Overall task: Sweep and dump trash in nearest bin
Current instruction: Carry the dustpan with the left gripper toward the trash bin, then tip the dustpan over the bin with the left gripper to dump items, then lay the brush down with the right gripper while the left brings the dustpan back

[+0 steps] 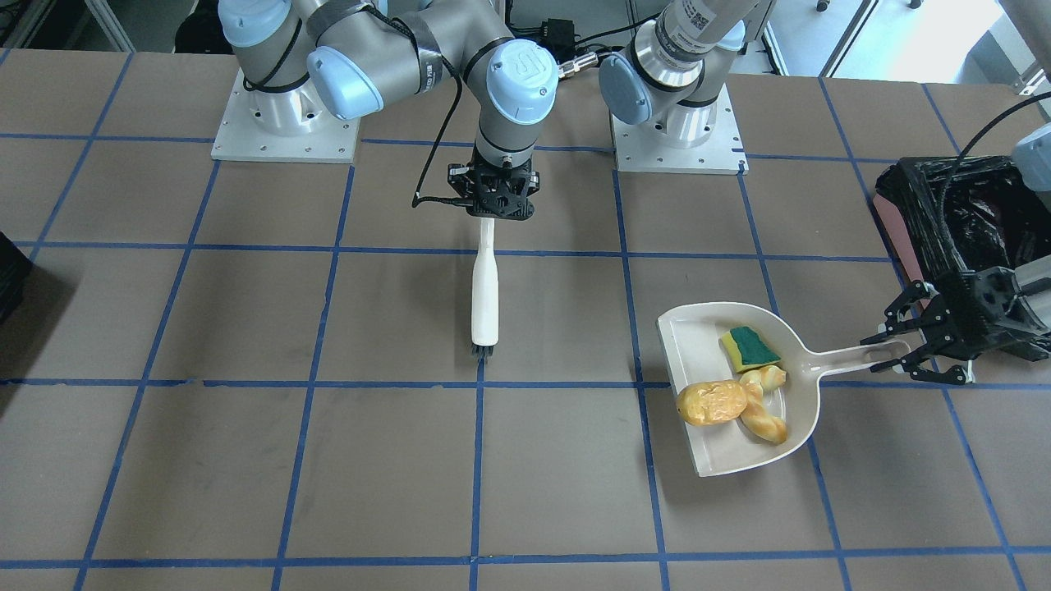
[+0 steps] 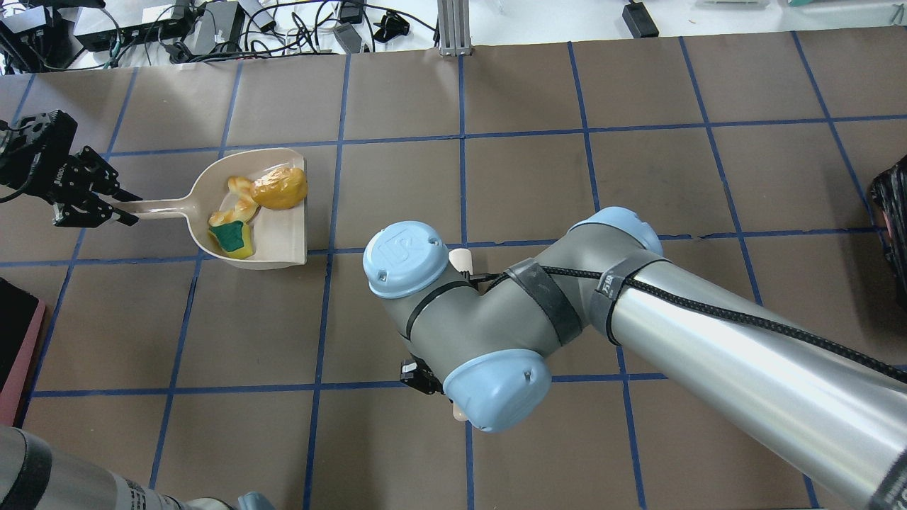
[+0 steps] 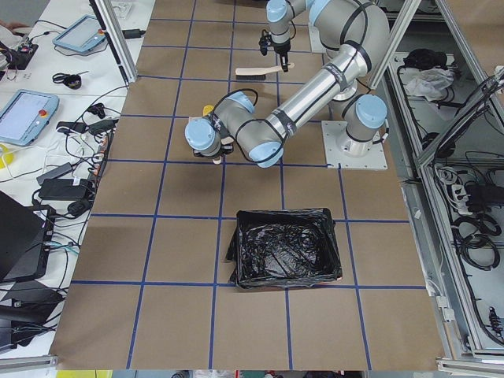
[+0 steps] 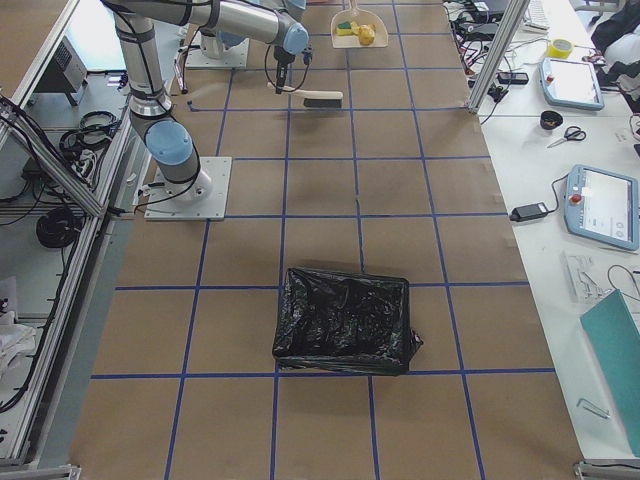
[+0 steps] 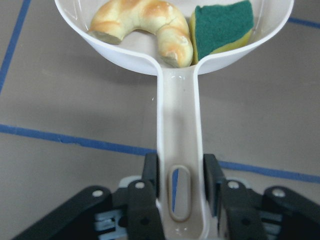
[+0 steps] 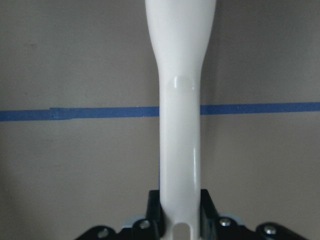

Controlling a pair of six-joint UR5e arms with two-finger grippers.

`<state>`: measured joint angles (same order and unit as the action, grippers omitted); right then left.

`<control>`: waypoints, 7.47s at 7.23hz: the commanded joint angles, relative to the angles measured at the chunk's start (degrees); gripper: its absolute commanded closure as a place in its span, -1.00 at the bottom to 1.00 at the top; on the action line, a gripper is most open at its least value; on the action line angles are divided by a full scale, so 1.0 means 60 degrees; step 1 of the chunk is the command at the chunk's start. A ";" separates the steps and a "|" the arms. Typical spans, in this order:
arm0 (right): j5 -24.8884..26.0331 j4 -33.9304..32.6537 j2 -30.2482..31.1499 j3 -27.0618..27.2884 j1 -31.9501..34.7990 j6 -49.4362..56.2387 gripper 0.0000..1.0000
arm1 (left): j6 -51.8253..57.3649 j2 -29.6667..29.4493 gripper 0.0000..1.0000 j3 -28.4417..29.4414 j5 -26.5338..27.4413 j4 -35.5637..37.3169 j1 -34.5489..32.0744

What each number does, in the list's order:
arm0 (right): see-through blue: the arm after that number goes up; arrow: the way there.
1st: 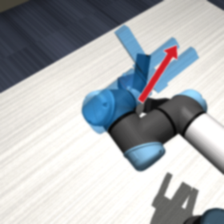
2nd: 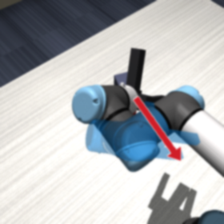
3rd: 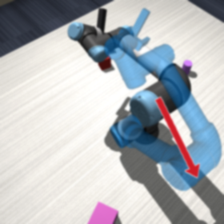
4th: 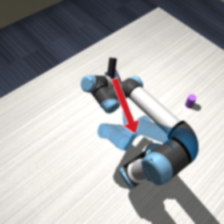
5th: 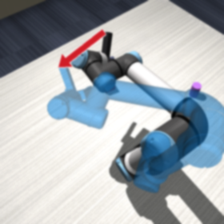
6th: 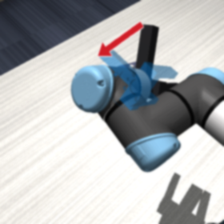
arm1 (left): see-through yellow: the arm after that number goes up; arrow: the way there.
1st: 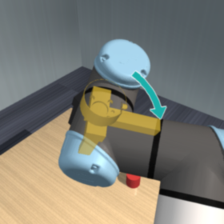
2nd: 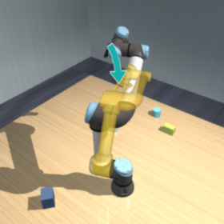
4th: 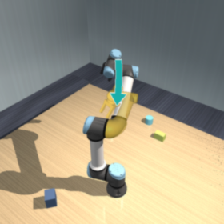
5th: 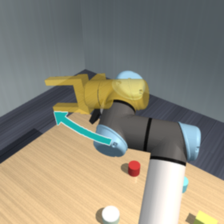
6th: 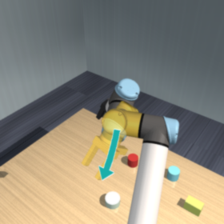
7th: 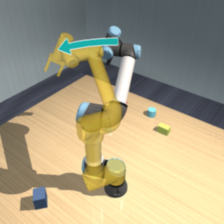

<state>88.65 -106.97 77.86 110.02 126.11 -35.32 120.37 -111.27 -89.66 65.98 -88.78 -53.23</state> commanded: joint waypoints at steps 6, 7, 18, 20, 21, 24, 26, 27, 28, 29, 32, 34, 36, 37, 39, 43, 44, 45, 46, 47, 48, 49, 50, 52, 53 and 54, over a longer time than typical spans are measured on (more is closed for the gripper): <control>0.0020 -0.0394 0.0001 0.0339 0.0208 0.0056 1.00 | 0.0080 0.1243 1.00 0.0556 -0.4197 -0.2863 0.0708; 0.0005 -0.0394 0.0001 0.0339 0.0193 0.0070 1.00 | 0.0080 0.1405 1.00 0.0690 -0.4243 -0.3232 0.1031; -0.0477 -0.0891 0.0045 0.0384 -0.0040 -0.0150 1.00 | 0.1587 0.1744 1.00 0.2023 -0.0599 -0.5550 0.6933; -0.0594 -0.0965 0.0133 0.0398 -0.0245 -0.0047 1.00 | 0.1618 0.1758 1.00 0.2140 -0.0100 -0.5492 0.7812; -0.0595 -0.0980 0.0133 0.0413 -0.0304 0.0026 1.00 | 0.1604 0.1613 1.00 0.2431 0.0003 -0.5317 0.8005; -0.0668 -0.0980 0.0162 0.0690 -0.0319 0.0085 1.00 | 0.0569 0.1494 1.00 0.2566 0.0645 -0.3841 0.8051; -0.0639 -0.0965 0.0279 0.0706 -0.0305 0.0173 1.00 | 0.0592 0.1479 1.00 0.2537 0.1071 -0.3515 0.8458; -0.0639 -0.0936 0.0280 0.0720 -0.0305 0.0173 1.00 | 0.0665 0.1436 1.00 0.2508 0.1291 -0.3311 0.8766; -0.0639 -0.0907 0.0280 0.0749 -0.0305 0.0246 1.00 | 0.0695 0.1363 1.00 0.2377 0.1714 -0.3222 0.9044; -0.0639 -0.0936 0.0280 0.0837 -0.0290 0.0246 1.00 | 0.0681 0.1333 1.00 0.2347 0.1950 -0.3105 0.9294; -0.0654 -0.0950 0.0236 0.0867 -0.0305 0.0276 1.00 | -0.0503 0.1216 1.00 0.2361 0.3532 -0.2621 0.9282; -0.0654 -0.1009 0.0192 0.0852 -0.0319 0.0523 0.77 | -0.1106 0.1288 1.00 0.2156 0.3828 -0.2269 0.9209; -0.0639 -0.1009 0.0192 0.0852 -0.0319 0.0831 0.49 | -0.1223 0.1479 1.00 0.2229 0.4410 -0.2225 0.8829; -0.0625 -0.1024 0.0192 0.0852 -0.0319 0.0876 0.37 | -0.1224 0.1552 1.00 0.2244 0.4399 -0.2225 0.8784; -0.0610 -0.1024 0.0192 0.0852 -0.0319 0.0876 0.24 | -0.1224 0.1756 1.00 0.2258 0.4356 -0.2225 0.8696; -0.0610 -0.1038 0.0177 0.0852 -0.0319 0.0876 -0.25 | -0.1019 0.2473 1.00 0.2434 0.3744 -0.2487 0.8008; -0.0610 -0.1038 0.0177 0.0852 -0.0319 0.0876 -0.26 | -0.1019 0.2708 1.00 0.2434 0.3290 -0.2793 0.7601; -0.0523 -0.1038 0.0192 0.0765 -0.0392 0.0992 -0.32 | -0.1062 0.2942 1.00 0.2434 0.2720 -0.3028 0.7002; -0.0464 -0.0893 0.0264 0.0431 -0.0784 0.1617 -0.40 | -0.1411 0.3060 1.00 0.2405 0.2511 -0.3190 0.6300; -0.0492 -0.0790 0.0309 -0.0283 -0.1136 0.1739 -0.52 | -0.2386 0.3076 1.00 0.2376 0.2292 -0.3206 0.5423; -0.0507 -0.0166 0.0353 -0.1102 -0.1372 0.1958 -0.56 | -0.3106 0.3091 1.00 0.2390 0.2130 -0.3177 0.4428; -0.0348 0.0667 0.0396 -0.1952 -0.1563 0.2656 -0.56 | -0.4186 0.3149 1.00 0.2390 0.2056 -0.3163 0.3360; -0.0100 0.1342 0.0556 -0.2830 -0.2000 0.2982 -0.56 | -0.5401 0.3207 1.00 0.2347 0.2070 -0.3119 0.2174; -0.0097 0.2123 0.1198 -0.3497 -0.3198 0.4471 -0.64 | -0.8343 0.3281 1.00 0.2259 0.1896 -0.2856 0.0062; -0.0170 0.2430 0.1565 -0.3498 -0.4104 0.5524 -0.70 | -0.9721 0.3194 1.00 0.2142 0.1633 -0.2550 -0.0745; -0.0156 0.2477 0.1786 -0.3498 -0.4780 0.6172 -0.83 | -1.1025 0.3208 1.00 0.1764 0.1485 -0.1938 -0.1652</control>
<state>87.76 -93.23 86.54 89.31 102.80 -3.94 64.00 -91.97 -77.09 76.14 -103.89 -56.57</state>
